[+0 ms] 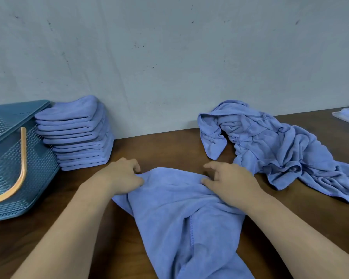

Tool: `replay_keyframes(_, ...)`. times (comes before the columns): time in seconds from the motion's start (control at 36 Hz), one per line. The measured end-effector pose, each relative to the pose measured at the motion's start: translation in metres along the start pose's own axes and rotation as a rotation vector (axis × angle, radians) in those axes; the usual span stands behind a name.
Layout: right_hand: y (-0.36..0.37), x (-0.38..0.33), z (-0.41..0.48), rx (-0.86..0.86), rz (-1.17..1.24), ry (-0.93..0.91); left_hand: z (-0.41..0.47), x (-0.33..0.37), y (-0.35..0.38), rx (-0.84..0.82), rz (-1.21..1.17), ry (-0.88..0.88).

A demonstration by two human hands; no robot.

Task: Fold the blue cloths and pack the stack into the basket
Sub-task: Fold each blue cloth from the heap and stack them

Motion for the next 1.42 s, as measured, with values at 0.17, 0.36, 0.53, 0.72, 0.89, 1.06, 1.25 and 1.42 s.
replay_keyframes(0.17, 0.005, -0.005, 0.001, -0.017, 0.117, -0.075, -0.010, 0.014, -0.003, -0.035, -0.088, 0.112)
replay_keyframes(0.36, -0.038, -0.020, -0.018, 0.624, 0.332, -0.363, -0.050, 0.042, -0.055, 0.727, -0.505, 0.605)
replay_keyframes(0.53, 0.021, -0.003, 0.010, 0.044, 0.041, -0.295, 0.006, 0.000, -0.017, 0.523, -0.335, 0.223)
replay_keyframes(0.72, 0.022, 0.000, 0.010, -0.014, -0.017, -0.217, 0.013, -0.016, -0.011, 0.479, -0.301, 0.099)
replay_keyframes(0.89, 0.023, -0.003, 0.008, -0.055, 0.038, -0.213, 0.017, -0.021, -0.005, 0.309, -0.260, 0.048)
replay_keyframes(1.06, 0.023, -0.008, 0.009, -0.025, 0.169, -0.253, 0.016, -0.020, -0.007, 0.267, -0.286, 0.082)
replay_keyframes(1.25, 0.017, 0.007, 0.010, -0.033, 0.059, -0.033, 0.000, -0.003, -0.016, 0.664, -0.068, 0.042)
replay_keyframes(1.42, 0.014, -0.005, 0.006, 0.042, 0.096, -0.288, 0.013, -0.001, -0.003, 0.258, -0.110, 0.019)
Point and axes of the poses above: each hand's wrist, its own z-axis towards the middle knuckle, its own y-axis out of the palm, x = y × z, the point moved 6 cm from there along z, towards the middle knuckle, and after that the axes turned 7 degrees about -x, right-handed, at the moved point
